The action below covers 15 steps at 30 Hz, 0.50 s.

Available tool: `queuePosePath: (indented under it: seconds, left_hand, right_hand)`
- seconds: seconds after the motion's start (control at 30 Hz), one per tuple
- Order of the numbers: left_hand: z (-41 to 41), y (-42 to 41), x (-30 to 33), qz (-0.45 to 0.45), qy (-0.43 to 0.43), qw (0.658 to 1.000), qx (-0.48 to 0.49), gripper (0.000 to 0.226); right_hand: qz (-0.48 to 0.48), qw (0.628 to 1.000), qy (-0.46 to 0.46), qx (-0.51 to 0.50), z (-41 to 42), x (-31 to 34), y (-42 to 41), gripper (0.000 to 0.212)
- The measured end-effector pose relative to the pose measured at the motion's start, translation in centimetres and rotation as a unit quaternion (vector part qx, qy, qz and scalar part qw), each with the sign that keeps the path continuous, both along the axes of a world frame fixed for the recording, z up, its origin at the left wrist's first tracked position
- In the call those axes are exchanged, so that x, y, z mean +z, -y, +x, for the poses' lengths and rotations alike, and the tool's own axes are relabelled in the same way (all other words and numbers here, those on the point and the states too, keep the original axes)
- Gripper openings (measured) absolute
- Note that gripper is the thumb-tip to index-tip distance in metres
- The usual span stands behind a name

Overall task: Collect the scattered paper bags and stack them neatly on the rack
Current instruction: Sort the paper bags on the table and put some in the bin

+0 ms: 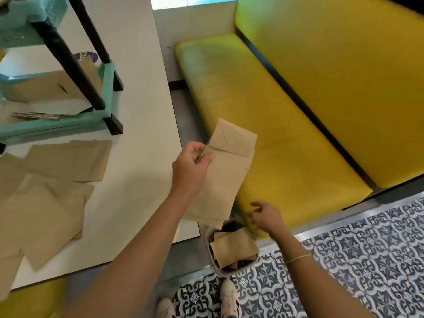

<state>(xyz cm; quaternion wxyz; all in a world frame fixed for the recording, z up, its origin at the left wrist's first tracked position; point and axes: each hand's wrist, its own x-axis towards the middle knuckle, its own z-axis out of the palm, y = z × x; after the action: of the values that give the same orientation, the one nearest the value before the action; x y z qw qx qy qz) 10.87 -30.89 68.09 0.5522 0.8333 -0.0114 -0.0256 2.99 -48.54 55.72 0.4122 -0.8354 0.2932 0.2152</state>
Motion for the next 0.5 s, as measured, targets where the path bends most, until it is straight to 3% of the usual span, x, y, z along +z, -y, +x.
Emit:
queuePosePath:
  seconds: [0.07, 0.13, 0.2, 0.27, 0.37, 0.5]
  left_hand:
    - [-0.1, 0.5, -0.4, 0.011, -0.011, 0.999, -0.032, 0.011]
    - [-0.2, 0.9, -0.8, 0.027, -0.017, 0.998, -0.061, 0.011]
    - [-0.2, 1.3, -1.3, 0.04, -0.032, 0.995, -0.091, 0.012]
    - [-0.4, 1.7, -1.7, 0.06, -0.05, 0.99, -0.12, 0.013]
    - [-0.7, 2.1, -2.3, 0.084, -0.074, 0.984, -0.141, 0.012]
    - [-1.2, 2.1, -3.0, 0.1, -0.099, 0.978, -0.153, 0.01]
  right_hand:
    - [0.101, 0.987, 0.081, -0.096, 1.4, 2.2, 1.1, 0.036]
    - [0.212, 0.949, 0.156, -0.174, 2.6, 5.1, 1.9, 0.031]
    - [0.289, 0.918, 0.2, -0.183, 3.3, 7.8, 2.7, 0.033]
    - [0.299, 0.921, 0.206, -0.142, 3.5, 9.2, 3.3, 0.039]
    - [0.232, 0.959, 0.155, -0.051, 3.2, 9.2, 4.1, 0.022]
    - [0.203, 0.974, 0.102, 0.007, 2.5, 8.3, 5.0, 0.022]
